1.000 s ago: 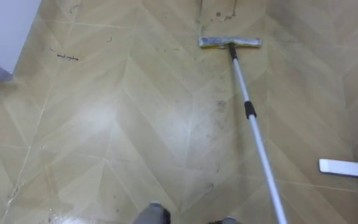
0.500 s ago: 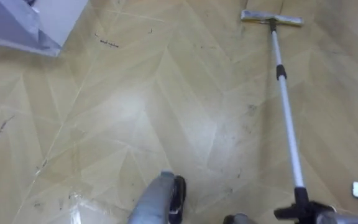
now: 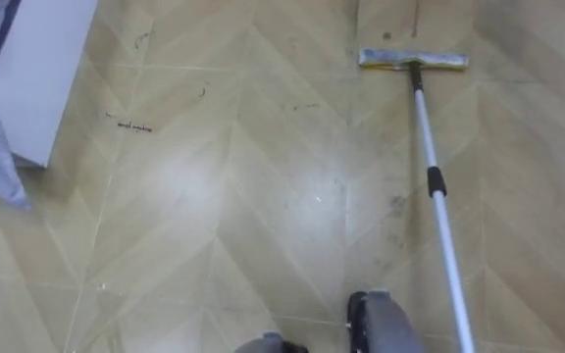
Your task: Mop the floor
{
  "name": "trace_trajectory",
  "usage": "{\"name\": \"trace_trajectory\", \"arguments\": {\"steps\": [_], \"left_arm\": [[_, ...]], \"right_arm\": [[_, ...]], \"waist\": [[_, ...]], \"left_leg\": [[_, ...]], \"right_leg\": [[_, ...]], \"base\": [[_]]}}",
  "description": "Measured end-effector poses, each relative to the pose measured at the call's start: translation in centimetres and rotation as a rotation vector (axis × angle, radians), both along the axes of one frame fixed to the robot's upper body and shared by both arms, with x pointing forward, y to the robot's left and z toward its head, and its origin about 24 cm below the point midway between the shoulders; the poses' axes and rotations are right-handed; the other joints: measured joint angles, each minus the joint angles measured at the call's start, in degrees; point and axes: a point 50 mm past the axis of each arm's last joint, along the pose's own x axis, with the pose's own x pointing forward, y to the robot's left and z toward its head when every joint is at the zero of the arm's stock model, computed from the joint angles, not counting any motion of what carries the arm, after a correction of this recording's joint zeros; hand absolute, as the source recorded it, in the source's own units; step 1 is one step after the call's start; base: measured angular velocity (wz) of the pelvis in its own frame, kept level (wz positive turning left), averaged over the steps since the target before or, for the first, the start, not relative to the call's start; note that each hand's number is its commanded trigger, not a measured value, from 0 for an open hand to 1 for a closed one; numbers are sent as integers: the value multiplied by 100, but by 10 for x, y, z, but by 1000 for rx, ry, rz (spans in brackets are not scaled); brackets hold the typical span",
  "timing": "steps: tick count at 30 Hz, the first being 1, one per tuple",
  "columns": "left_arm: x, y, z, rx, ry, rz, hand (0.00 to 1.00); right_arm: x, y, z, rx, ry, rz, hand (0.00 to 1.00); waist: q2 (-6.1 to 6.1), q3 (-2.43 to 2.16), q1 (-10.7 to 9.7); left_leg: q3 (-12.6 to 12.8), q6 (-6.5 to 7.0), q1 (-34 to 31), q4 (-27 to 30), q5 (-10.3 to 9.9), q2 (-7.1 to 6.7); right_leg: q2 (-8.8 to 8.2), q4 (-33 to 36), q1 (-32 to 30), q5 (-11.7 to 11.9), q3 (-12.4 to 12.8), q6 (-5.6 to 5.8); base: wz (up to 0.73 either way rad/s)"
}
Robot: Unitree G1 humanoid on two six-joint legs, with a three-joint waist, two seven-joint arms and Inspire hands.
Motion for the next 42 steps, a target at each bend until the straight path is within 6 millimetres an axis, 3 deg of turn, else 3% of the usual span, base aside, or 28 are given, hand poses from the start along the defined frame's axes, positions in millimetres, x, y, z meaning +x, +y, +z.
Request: {"name": "trace_trajectory", "arguments": {"steps": [1,2,3,4,5,6,8,10,12,13,14,15,16,17,18,20,22,25,27,29,32,33,34,36,38,39,40,42], "left_arm": [[0,2,0,8,1,3,0],[2,6,2,20,-9,17,0],[3,11,3,36,-17,35,0],[3,12,4,43,-20,40,0],[2,14,4,52,-24,40,0],[4,15,5,56,-40,36,0],[4,14,6,51,-51,33,0],[-1,10,5,28,-50,30,0],[-9,8,4,2,-38,20,0],[-8,8,4,-3,-40,12,0],[-11,8,4,-6,-28,-11,0],[-7,6,3,-9,-29,-40,0],[-5,5,3,-11,-36,-52,0],[-2,5,4,-9,-47,-76,0],[0,5,4,-3,-56,-88,0],[4,3,5,-5,-81,-85,0],[6,2,5,-2,-86,-86,0],[6,-1,4,-1,-89,-77,0],[5,-4,3,-6,-88,-76,0],[0,-5,2,-9,-62,-70,0],[-4,1,2,12,-31,-45,0],[-3,4,3,16,-42,-16,0],[-3,5,4,16,-43,-10,0],[0,12,6,30,-57,-2,0],[0,14,7,37,-70,-2,0],[-4,14,7,37,-63,-1,0],[-6,13,7,33,-55,0,0],[-11,10,6,-7,-45,-4,0]], "right_arm": [[8,-3,2,-10,-14,0,100],[33,-8,8,-31,-66,11,100],[61,-14,16,-47,-138,22,100],[74,-17,21,-57,-174,31,100],[100,-19,31,-67,-251,53,100],[123,-20,40,-68,-329,74,100],[150,-17,51,-55,-438,97,100],[153,-16,52,-39,-481,74,100],[130,-16,40,-4,-443,16,100],[118,-17,35,-1,-419,-1,100],[86,-21,24,-3,-349,-33,100],[49,-28,17,-21,-259,-58,100],[31,-30,14,-29,-212,-70,100],[-5,-32,10,-42,-116,-90,100],[-33,-32,8,-56,-45,-106,100],[-58,-32,9,-69,14,-118,100],[-70,-22,5,-59,53,-108,100],[-73,-1,-2,-12,85,-95,100],[-58,11,-6,13,75,-76,100],[-43,7,-5,4,65,-61,100],[7,-13,6,-52,-6,-28,100],[38,-26,16,-87,-78,-4,100],[55,-31,22,-104,-117,10,100],[126,-41,51,-156,-322,107,100],[161,-45,71,-171,-457,138,100],[181,-40,81,-156,-522,147,100],[186,-37,83,-137,-540,136,100],[171,-33,71,-87,-508,95,100]], "waist": [[-30,-10,46],[-122,44,77],[-221,65,155],[-266,60,221],[-437,83,347],[-483,70,386],[-622,154,440],[-657,147,515],[-539,118,519],[-517,108,503],[-477,37,396],[-372,-6,224],[-348,-21,185],[-320,-47,188],[-249,-102,167],[-87,-100,123],[90,-98,1],[153,-57,-134],[167,-64,-143],[130,-42,-128],[25,10,-44],[-57,29,53],[-121,61,77],[-368,115,330],[-471,119,486],[-620,164,604],[-642,161,631],[-613,141,664]], "left_leg": [[6,-53,20,208,-16,16],[61,-369,-269,1055,256,107],[91,-543,-721,2060,894,238],[90,-590,-930,2482,1281,306],[59,-637,-1316,3134,1991,364],[40,-659,-1757,3582,2098,420],[85,-550,-2286,3474,1936,529],[90,-561,-2368,2278,1667,535],[46,-595,-2117,118,1754,534],[88,-365,-2087,-69,1976,519],[240,-31,-1932,-114,1888,429],[356,175,-1733,-107,1696,239],[418,233,-1630,-104,1592,165],[527,316,-1382,-95,1365,58],[531,349,-1211,-109,1182,-30],[394,343,-1019,-154,1014,-95],[-10,270,-809,-260,942,-166],[-475,98,-322,-610,845,-226],[-787,-27,-83,-668,669,-240],[-998,-149,69,-573,509,-253],[-810,-374,-57,446,481,-102],[-594,-689,-394,1286,716,65],[-518,-762,-563,1663,917,139],[-295,-842,-1317,2948,2033,390],[-271,-735,-1806,3194,2015,523],[-227,-659,-2004,2897,1829,586],[-222,-666,-2058,2590,1717,592],[-239,-673,-1975,613,1618,594]], "right_leg": [[-14,103,46,-66,-21,-22],[9,380,89,-275,4,-69],[56,663,99,-519,45,-151],[100,763,114,-606,55,-237],[118,954,155,-832,43,-318],[127,1110,202,-1048,31,-364],[129,1191,427,-1296,31,-328],[145,1052,871,-1529,31,-247],[154,588,1606,-1777,-49,-120],[113,477,1792,-1841,-77,-66],[-9,383,2084,-1965,-76,73],[-140,529,2213,-1938,39,169],[-210,721,2218,-1856,123,312],[-321,1239,2135,-1557,328,538],[-348,1733,1937,-1191,487,586],[-223,2305,1386,-1029,666,529],[-63,2374,833,-1014,674,497],[1,1076,398,-944,546,429],[57,-406,376,-445,491,356],[-30,-467,547,-127,267,228],[-209,43,754,-417,-121,17],[-200,339,750,-663,-168,-54],[-194,482,741,-769,-161,-73],[-107,880,706,-1110,-132,-142],[-20,985,752,-1279,-141,-190],[-10,987,841,-1343,-142,-239],[9,949,927,-1382,-147,-231],[30,605,1456,-1542,-309,-137]], "base": [[15],[6],[-4],[-22],[-19],[-8],[4],[12],[13],[41],[89],[99],[69],[8],[-17],[-46],[-47],[-47],[-32],[-1],[23],[21],[6],[2],[1],[-10],[0],[25]]}}
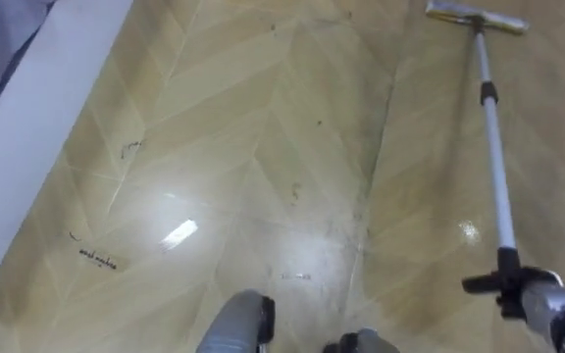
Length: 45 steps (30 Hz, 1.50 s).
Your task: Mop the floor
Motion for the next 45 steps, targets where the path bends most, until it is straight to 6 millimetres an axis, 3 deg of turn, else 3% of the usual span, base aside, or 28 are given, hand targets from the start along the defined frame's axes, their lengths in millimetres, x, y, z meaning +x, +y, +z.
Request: {"name": "trace_trajectory", "arguments": {"steps": [1,2,3,5,6,7,9,11,13,15,16,18,20,21,22,24,25,27,28,29,30,31,32,33,37,39,42,45], "left_arm": [[0,0,0,-9,0,-1,0],[-2,0,-1,-23,13,-3,0],[5,-3,-1,-29,-1,-23,0],[18,-6,0,-36,-29,-54,0],[25,-7,1,-33,-45,-76,0],[26,-8,1,-31,-50,-83,0],[24,-11,-1,-33,-44,-90,0],[24,-10,0,-27,-49,-86,0],[24,-10,0,-26,-45,-87,0],[22,-12,-1,-31,-36,-88,0],[22,-13,-2,-31,-34,-90,0],[16,-16,-4,-39,2,-79,0],[12,-18,-5,-45,25,-69,0],[11,-16,-4,-38,31,-65,0],[11,-15,-4,-33,33,-61,0],[12,-13,-4,-32,24,-25,0],[12,-12,-3,-33,22,-13,0],[15,-7,-1,-10,5,-17,0],[17,-3,0,2,-13,-22,0],[18,0,1,13,-19,-20,0],[21,4,3,31,-36,-21,0],[19,3,3,29,-39,-21,0],[15,-1,3,13,-38,-21,0],[13,-4,2,-6,-27,-17,0],[17,-5,1,-32,-29,-28,0],[24,-7,1,-38,-56,-35,0],[25,-7,1,-36,-70,-40,0],[20,-7,1,-27,-54,-39,0]], "right_arm": [[-6,0,-4,5,19,3,100],[-27,-2,-15,22,61,-13,100],[-54,-7,-25,19,122,-26,100],[-100,-13,-40,14,245,-68,100],[-130,-15,-46,0,336,-75,100],[-142,-16,-48,-7,372,-76,100],[-183,-17,-52,-28,480,-81,100],[-202,-11,-56,-19,528,-89,100],[-207,0,-62,4,541,-84,100],[-218,19,-69,46,578,-84,100],[-219,22,-70,55,587,-87,100],[-222,31,-73,85,606,-117,100],[-217,31,-73,90,603,-131,100],[-206,30,-72,84,586,-136,100],[-199,27,-70,76,579,-136,100],[-149,10,-58,20,481,-108,100],[-131,6,-53,6,439,-97,100],[-52,-1,-26,-47,232,-15,100],[-21,2,-12,-60,141,25,100],[-17,7,-11,-32,162,29,100],[-21,18,-18,12,171,12,100],[-21,21,-20,28,164,8,100],[-21,22,-20,42,164,1,100],[-26,19,-21,40,177,-8,100],[-61,4,-31,29,238,-43,100],[-89,-2,-40,21,280,-58,100],[-130,-9,-48,-6,372,-95,100],[-150,-4,-54,-21,417,-95,100]], "waist": [[23,0,-4],[36,-28,-44],[107,-74,-104],[212,-102,-206],[265,-133,-221],[298,-154,-238],[535,-249,-404],[627,-255,-465],[701,-213,-568],[709,-213,-712],[697,-208,-725],[632,-161,-737],[661,-193,-719],[627,-171,-682],[573,-137,-675],[466,-110,-595],[431,-104,-550],[242,-86,-299],[150,-47,-231],[97,-42,-207],[-53,-6,-103],[-71,2,-81],[-46,-12,-97],[5,-24,-167],[114,-30,-270],[252,-61,-327],[513,-167,-393],[629,-159,-542]], "left_leg": [[28,132,45,-399,19,11],[192,382,93,-429,85,-12],[323,580,200,-424,-74,-80],[493,758,432,-442,-261,-254],[564,829,615,-471,-400,-383],[580,858,696,-488,-478,-456],[526,945,996,-529,-727,-607],[383,964,1199,-720,-781,-674],[218,944,1397,-962,-769,-695],[117,897,1663,-1267,-748,-701],[114,869,1718,-1307,-766,-701],[14,755,1940,-1323,-938,-687],[-180,612,2012,-1133,-1086,-669],[-171,528,1991,-804,-1129,-646],[-145,503,1901,-523,-1118,-600],[4,66,1298,916,-766,-390],[53,11,1165,1218,-615,-335],[228,-36,701,2123,-14,-113],[174,-3,448,2101,-142,-94],[128,25,320,1955,-238,-79],[120,23,119,1324,-375,-70],[114,6,32,894,-369,-52],[123,-25,-59,-81,-299,-9],[141,117,-65,-616,37,-19],[418,635,275,-654,-11,-325],[469,870,565,-615,-236,-623],[408,1036,940,-627,-484,-834],[393,1112,1263,-819,-542,-837]], "right_leg": [[-4,-48,123,-61,-30,38],[-81,-107,321,-206,-40,182],[-178,-103,464,-255,-15,259],[-353,88,606,-216,101,364],[-459,351,600,-96,211,576],[-506,510,590,-12,242,646],[-546,1130,435,582,445,690],[-427,1397,89,657,653,677],[-324,1124,-363,612,572,667],[-185,-110,-685,702,536,559],[-170,-441,-746,792,539,511],[-91,-1110,-897,1371,497,333],[-146,-1059,-690,1424,255,260],[-185,-847,-644,1330,179,149],[-185,-715,-635,1236,149,138],[-141,-177,-688,770,147,46],[-128,-47,-716,686,173,23],[45,254,-777,470,376,-33],[84,326,-771,404,405,-70],[91,325,-740,382,405,-85],[92,237,-645,357,429,-76],[95,160,-598,356,417,-68],[98,25,-516,346,406,-9],[43,-3,-417,266,414,109],[-283,137,-105,40,496,520],[-538,715,-96,217,634,703],[-523,1386,-182,688,995,840],[-402,1079,-473,681,953,847]], "base": [[28],[46],[62],[63],[37],[12],[0],[-26],[-32],[0],[0],[9],[23],[18],[13],[2],[-31],[-45],[-27],[-13],[-5],[-9],[-6],[0],[21],[29],[27],[0]]}}
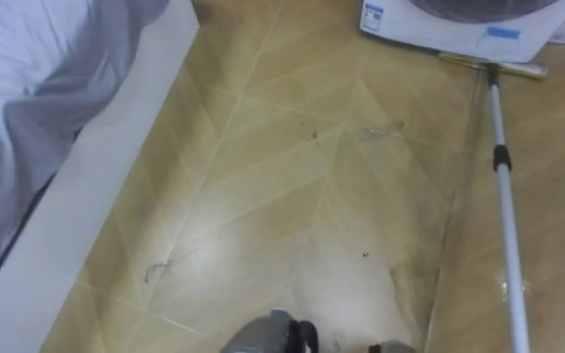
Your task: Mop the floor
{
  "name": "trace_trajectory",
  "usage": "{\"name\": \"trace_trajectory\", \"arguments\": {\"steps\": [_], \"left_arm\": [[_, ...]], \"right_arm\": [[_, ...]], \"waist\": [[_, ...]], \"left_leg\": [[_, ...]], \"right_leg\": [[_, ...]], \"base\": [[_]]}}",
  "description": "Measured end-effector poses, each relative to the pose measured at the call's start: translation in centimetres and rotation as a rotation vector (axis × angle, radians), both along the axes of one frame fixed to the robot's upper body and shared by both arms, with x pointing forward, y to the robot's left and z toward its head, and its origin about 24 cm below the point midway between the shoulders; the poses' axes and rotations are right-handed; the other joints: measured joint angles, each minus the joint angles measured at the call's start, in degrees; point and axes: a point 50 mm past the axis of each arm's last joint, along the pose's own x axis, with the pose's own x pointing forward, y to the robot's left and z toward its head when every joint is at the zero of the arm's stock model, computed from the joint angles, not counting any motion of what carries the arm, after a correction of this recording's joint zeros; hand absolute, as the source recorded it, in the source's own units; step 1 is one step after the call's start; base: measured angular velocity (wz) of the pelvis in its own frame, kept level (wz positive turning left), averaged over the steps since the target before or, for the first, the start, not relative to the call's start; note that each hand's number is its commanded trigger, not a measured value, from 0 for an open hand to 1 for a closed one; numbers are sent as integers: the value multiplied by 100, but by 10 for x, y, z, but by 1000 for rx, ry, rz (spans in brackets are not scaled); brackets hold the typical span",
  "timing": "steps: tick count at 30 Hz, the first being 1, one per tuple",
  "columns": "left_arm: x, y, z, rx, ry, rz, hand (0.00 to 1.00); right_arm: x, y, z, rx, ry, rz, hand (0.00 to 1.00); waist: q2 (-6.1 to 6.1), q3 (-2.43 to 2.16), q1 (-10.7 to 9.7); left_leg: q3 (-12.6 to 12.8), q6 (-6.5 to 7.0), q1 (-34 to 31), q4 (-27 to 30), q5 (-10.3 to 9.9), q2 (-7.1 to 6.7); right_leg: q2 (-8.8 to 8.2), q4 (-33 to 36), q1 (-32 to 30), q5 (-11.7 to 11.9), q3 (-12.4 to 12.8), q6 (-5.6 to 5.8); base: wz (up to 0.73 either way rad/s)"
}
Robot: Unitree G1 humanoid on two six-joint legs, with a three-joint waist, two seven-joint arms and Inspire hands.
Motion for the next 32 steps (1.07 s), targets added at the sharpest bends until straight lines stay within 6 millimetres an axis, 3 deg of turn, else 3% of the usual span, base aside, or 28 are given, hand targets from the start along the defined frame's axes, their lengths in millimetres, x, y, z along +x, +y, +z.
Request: {"name": "trace_trajectory", "arguments": {"steps": [1,2,3,5,6,8,11,12,17,18,20,23,27,30,32], "left_arm": [[-1,0,0,1,3,1,0],[-2,0,0,4,12,2,0],[-4,1,0,4,22,12,0],[-8,-3,-3,-4,45,22,0],[-11,-8,-4,-16,64,27,0],[-15,-9,-5,-17,84,32,0],[-18,-8,-6,-16,101,36,0],[-19,-8,-6,-17,104,39,0],[-25,-4,-6,-13,129,76,0],[-27,-4,-6,-9,136,68,0],[-30,-3,-6,-1,145,51,0],[-39,2,-5,21,170,54,0],[-50,7,-4,34,194,89,0],[-55,9,-4,37,205,118,0],[-58,10,-5,45,226,101,0]], "right_arm": [[-6,2,-2,3,13,-3,100],[-15,8,-6,14,37,-6,100],[-23,16,-10,26,55,-1,100],[-35,25,-15,47,82,2,100],[-39,27,-16,53,98,12,100],[-41,31,-17,66,114,36,100],[-49,34,-18,89,148,42,100],[-51,35,-19,98,158,42,100],[-57,35,-18,121,195,62,100],[-59,35,-19,131,200,58,100],[-67,38,-20,152,211,53,100],[-81,47,-22,198,230,45,100],[-89,50,-23,211,255,74,100],[-88,53,-24,224,261,91,100],[-89,55,-24,232,267,95,100]], "waist": [[7,-6,-33],[3,-10,-99],[-15,-13,-123],[-95,6,-129],[-112,-33,-105],[-157,-53,-116],[-271,-22,-128],[-318,7,-142],[-467,3,-260],[-519,25,-275],[-508,-4,-279],[-598,-25,-315],[-612,-23,-386],[-575,-62,-400],[-592,-51,-406]], "left_leg": [[-10,6,78,-60,-3,0],[-45,5,244,-204,-5,0],[-75,-27,432,-361,-3,1],[-116,-101,782,-588,-20,44],[-116,-161,1004,-758,-31,135],[-159,-242,1329,-1015,-16,206],[-224,-362,1897,-1318,-33,327],[-276,-404,2119,-1444,-27,339],[-438,-536,2830,-2003,67,348],[-463,-560,2984,-2137,92,359],[-464,-578,3202,-2320,114,405],[-477,-639,3646,-2557,156,434],[-476,-668,4019,-2753,175,457],[-426,-670,4155,-2838,176,492],[-418,-669,4200,-2849,176,500]], "right_leg": [[10,-219,-15,4,-56,-6],[64,-859,37,63,-121,-75],[125,-1537,186,274,-171,-159],[257,-2052,491,543,-234,-246],[339,-2325,739,596,-325,-314],[438,-2630,1118,652,-359,-376],[514,-3035,1734,688,-515,-468],[514,-3162,1982,674,-630,-500],[566,-3665,2678,675,-775,-565],[593,-3822,2840,688,-792,-585],[633,-4053,3117,726,-855,-608],[687,-4242,3495,732,-888,-616],[743,-4594,3918,762,-903,-639],[788,-4691,4044,816,-845,-647],[797,-4691,4111,827,-837,-646]], "base": [[7],[6],[3],[-14],[-27],[-17],[2],[11],[14],[0],[5],[0],[-3],[-9],[-4]]}}
